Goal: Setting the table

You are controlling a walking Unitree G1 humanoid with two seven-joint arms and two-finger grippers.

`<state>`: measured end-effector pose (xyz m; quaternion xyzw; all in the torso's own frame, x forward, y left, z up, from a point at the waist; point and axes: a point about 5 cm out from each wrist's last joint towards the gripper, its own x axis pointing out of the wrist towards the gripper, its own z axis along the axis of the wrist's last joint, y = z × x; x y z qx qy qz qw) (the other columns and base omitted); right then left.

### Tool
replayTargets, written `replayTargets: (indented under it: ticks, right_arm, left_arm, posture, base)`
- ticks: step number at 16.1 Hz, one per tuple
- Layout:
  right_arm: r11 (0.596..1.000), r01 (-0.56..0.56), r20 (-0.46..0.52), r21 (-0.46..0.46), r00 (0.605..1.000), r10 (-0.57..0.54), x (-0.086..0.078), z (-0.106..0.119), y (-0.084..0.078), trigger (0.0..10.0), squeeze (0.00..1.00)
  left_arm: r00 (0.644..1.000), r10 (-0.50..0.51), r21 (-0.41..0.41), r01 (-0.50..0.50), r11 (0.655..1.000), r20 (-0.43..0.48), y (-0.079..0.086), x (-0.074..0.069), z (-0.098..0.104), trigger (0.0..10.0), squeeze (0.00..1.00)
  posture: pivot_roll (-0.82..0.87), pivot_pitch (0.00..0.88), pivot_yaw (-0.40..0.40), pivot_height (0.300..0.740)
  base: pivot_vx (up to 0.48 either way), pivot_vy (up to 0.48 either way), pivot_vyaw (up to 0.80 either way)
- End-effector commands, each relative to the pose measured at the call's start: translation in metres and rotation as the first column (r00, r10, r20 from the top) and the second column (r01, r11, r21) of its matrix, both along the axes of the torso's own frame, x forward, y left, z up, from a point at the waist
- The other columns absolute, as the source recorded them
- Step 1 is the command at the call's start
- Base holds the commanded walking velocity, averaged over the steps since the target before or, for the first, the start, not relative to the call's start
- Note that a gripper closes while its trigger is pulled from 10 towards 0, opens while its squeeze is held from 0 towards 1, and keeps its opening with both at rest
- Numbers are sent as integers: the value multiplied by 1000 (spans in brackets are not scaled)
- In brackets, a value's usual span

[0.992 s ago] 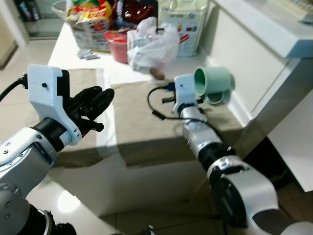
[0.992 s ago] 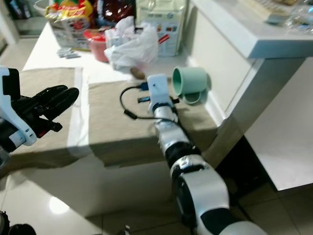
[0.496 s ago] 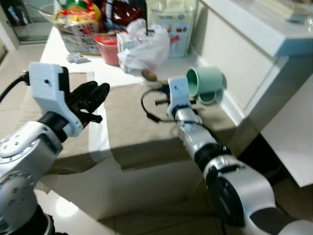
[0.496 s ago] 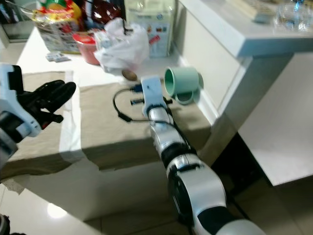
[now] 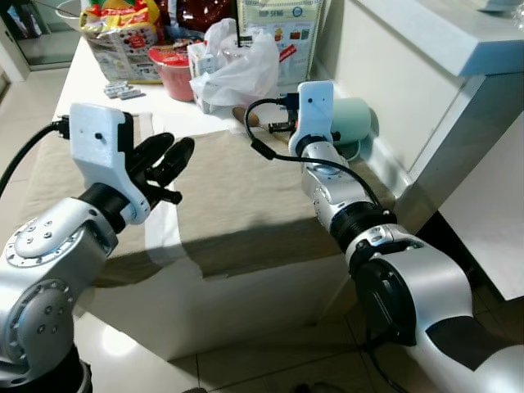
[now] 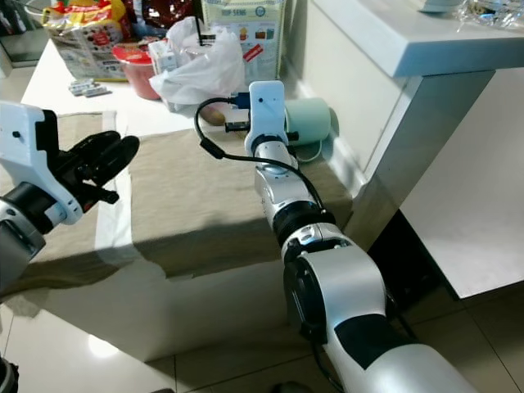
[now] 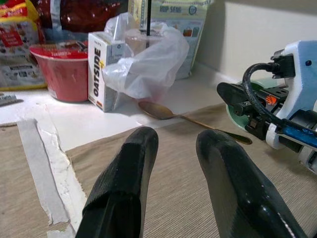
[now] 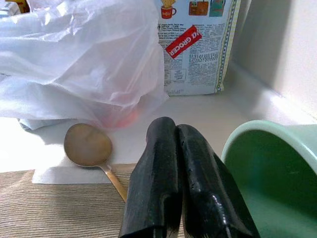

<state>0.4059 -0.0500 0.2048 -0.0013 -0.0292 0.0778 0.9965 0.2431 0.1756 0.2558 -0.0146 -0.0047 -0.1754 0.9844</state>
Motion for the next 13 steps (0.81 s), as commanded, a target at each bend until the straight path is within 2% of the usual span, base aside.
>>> replayTargets:
  ticks: [1, 4, 6, 7, 8, 10, 11, 13]
  right_arm:
    - [1000, 26, 50, 16, 998, -27, 6, 22, -5, 10000, 0]
    - [998, 48, 79, 34, 996, -51, 10, 37, -9, 10000, 0]
    - [998, 55, 75, 40, 995, -58, 10, 38, -12, 10000, 0]
    - [997, 58, 68, 43, 996, -60, 10, 37, -12, 10000, 114]
    - [997, 58, 53, 50, 997, -61, 11, 35, -13, 10000, 1000]
    - [998, 38, 47, 48, 998, -40, 10, 34, -11, 10000, 1000]
    - [999, 23, 59, 23, 998, -25, 10, 36, -7, 10000, 1000]
    - [1000, -14, 60, 20, 998, 12, 9, 38, -2, 10000, 1000]
  left_arm:
    - [1000, 8, 15, -8, 1000, 4, 0, -2, -3, 10000, 0]
    - [1000, 13, 22, -13, 1000, 7, 1, -4, -4, 10000, 0]
    - [1000, 26, 38, -27, 999, 8, 3, -5, -5, 10000, 0]
    - [999, 38, 45, -38, 998, 8, 4, -5, -6, 10000, 0]
    - [998, 61, 69, -62, 996, 13, 7, -5, -9, 10000, 0]
    - [994, 104, 70, -105, 992, 28, 10, -3, -10, 10000, 0]
    - [986, 163, 68, -166, 984, 40, 13, 0, -16, 10000, 0]
    - [985, 169, 63, -171, 983, 33, 7, 2, -22, 10000, 0]
  posture:
    - [82, 35, 22, 740]
    - [95, 49, 20, 740]
    - [103, 54, 20, 740]
    - [109, 52, 15, 740]
    - [112, 46, 11, 740]
    - [116, 31, 0, 740]
    - [108, 22, -8, 740]
    - [95, 20, -19, 740]
  base:
    - [0, 0, 0]
    - [0, 0, 0]
    - [0, 0, 0]
    - [0, 0, 0]
    - [0, 0, 0]
    - [0, 0, 0]
    - [0, 0, 0]
    - [0, 0, 0]
